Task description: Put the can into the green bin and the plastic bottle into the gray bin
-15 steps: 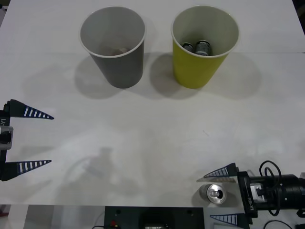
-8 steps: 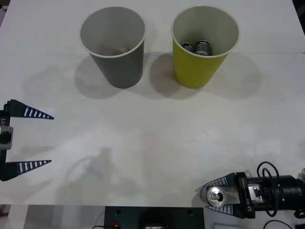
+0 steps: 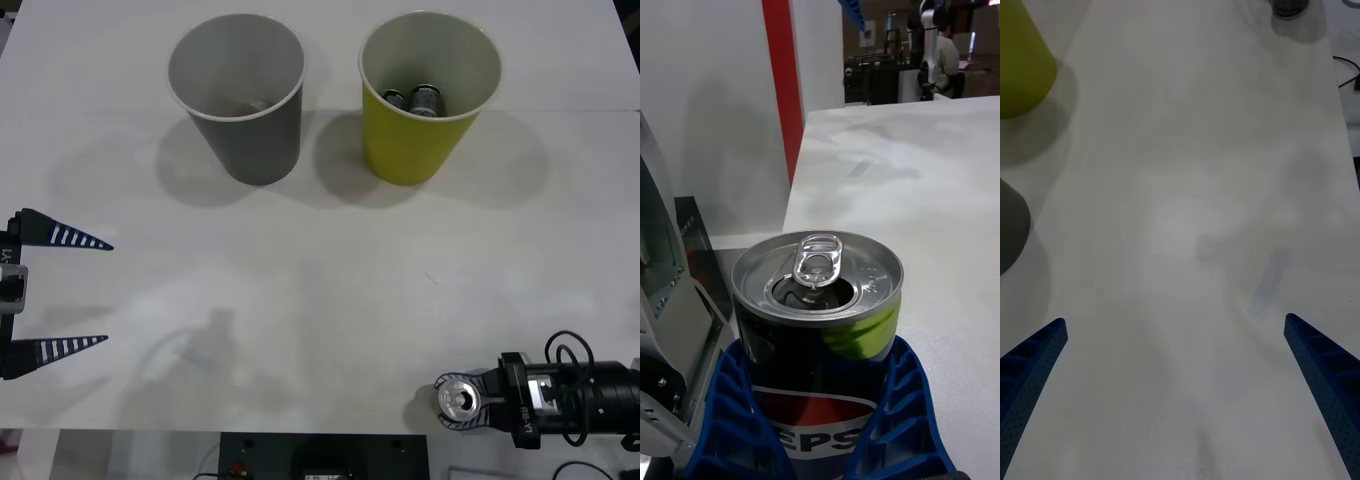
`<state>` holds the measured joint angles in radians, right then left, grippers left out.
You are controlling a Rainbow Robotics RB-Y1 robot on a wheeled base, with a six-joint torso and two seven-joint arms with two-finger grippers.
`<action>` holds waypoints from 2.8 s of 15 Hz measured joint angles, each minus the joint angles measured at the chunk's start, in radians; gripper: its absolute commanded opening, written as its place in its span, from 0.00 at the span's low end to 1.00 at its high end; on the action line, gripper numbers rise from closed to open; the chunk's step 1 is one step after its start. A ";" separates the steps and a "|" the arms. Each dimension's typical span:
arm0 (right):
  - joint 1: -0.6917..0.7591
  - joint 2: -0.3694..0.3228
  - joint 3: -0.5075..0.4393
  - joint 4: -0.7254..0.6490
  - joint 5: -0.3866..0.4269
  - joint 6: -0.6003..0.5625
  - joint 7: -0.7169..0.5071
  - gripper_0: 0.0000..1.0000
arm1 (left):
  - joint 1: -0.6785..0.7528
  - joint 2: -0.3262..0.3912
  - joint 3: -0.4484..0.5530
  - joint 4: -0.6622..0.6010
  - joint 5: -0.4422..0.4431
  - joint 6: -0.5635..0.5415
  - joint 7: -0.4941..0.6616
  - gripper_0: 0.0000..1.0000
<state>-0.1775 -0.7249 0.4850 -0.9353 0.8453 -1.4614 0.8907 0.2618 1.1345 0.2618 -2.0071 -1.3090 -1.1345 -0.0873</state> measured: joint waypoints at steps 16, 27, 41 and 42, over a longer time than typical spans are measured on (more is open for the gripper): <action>0.168 -0.171 -0.362 -0.694 0.397 0.362 -0.980 0.00 | 0.000 0.000 0.000 0.000 0.000 0.000 0.000 1.00; 0.158 -0.259 -0.524 -1.116 0.850 0.376 -2.035 0.00 | 0.000 0.000 0.000 0.000 0.000 0.000 0.000 1.00; -0.574 -0.420 -0.320 -0.900 0.853 -0.004 -2.262 0.00 | 0.000 0.000 0.000 0.000 0.000 0.000 0.000 1.00; -0.666 -0.411 -0.245 -0.838 0.858 -0.005 -2.262 0.00 | 0.000 0.000 0.000 0.000 0.000 0.000 0.000 1.00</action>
<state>-0.8439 -1.1354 0.2400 -1.7735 1.7029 -1.4665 -1.3713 0.2618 1.1345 0.2618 -2.0071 -1.3090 -1.1345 -0.0873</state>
